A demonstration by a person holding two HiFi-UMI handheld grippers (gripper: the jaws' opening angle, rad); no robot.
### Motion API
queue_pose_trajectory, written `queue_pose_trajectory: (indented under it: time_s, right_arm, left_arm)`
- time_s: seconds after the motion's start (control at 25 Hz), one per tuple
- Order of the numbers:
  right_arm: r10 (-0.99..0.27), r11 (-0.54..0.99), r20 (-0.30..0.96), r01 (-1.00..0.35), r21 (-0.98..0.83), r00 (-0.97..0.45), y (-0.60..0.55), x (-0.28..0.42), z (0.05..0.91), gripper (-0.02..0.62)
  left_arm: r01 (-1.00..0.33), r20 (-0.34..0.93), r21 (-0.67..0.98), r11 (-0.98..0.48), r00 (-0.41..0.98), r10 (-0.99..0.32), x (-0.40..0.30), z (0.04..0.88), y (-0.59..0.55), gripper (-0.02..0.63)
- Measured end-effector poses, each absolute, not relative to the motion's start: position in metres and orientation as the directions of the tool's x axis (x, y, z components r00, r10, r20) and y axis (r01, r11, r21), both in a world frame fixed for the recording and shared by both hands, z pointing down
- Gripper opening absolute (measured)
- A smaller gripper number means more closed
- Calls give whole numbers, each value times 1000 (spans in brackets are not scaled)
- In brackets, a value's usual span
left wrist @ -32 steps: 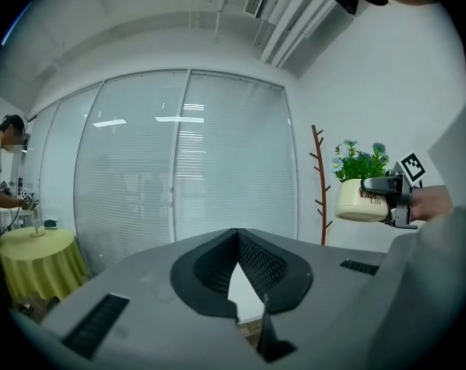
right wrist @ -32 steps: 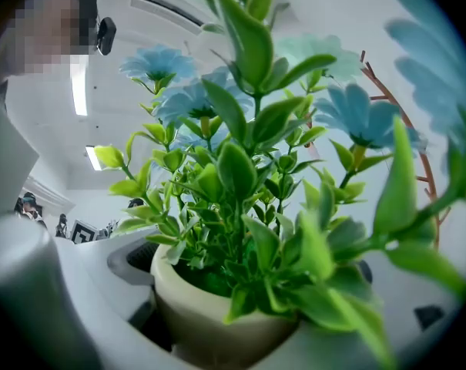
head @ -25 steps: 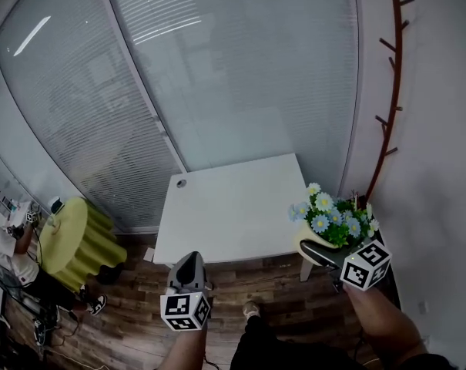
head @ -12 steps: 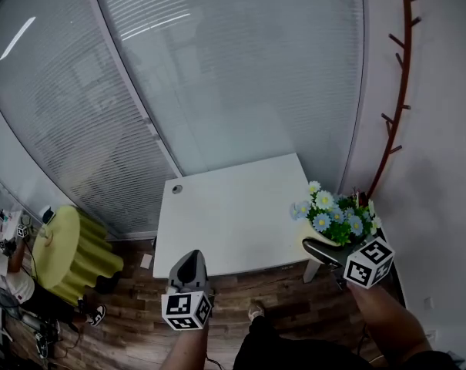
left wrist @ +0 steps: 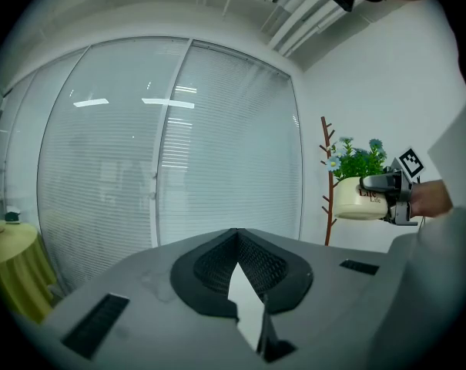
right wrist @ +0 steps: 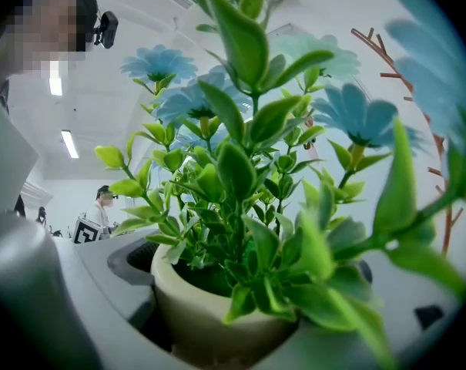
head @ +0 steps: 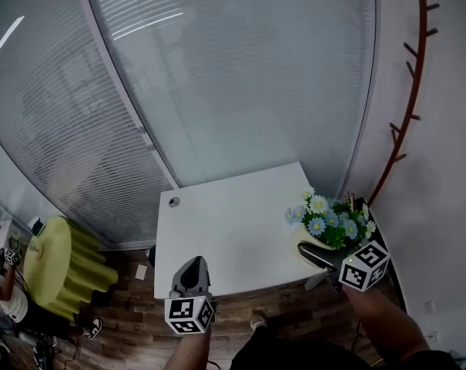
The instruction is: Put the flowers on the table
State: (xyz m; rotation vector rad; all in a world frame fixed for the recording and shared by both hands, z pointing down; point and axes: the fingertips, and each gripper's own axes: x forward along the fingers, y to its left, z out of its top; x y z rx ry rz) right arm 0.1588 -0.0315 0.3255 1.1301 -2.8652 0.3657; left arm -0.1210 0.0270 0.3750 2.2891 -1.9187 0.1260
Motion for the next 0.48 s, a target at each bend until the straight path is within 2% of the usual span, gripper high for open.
queue_pose_trajectory:
  time_s: [0.48]
  right_arm:
    - [-665, 704, 163, -685, -187, -729, -79, 90, 341, 541]
  left_arm:
    - [-966, 155, 63, -252, 259, -953, -148, 387, -38, 0]
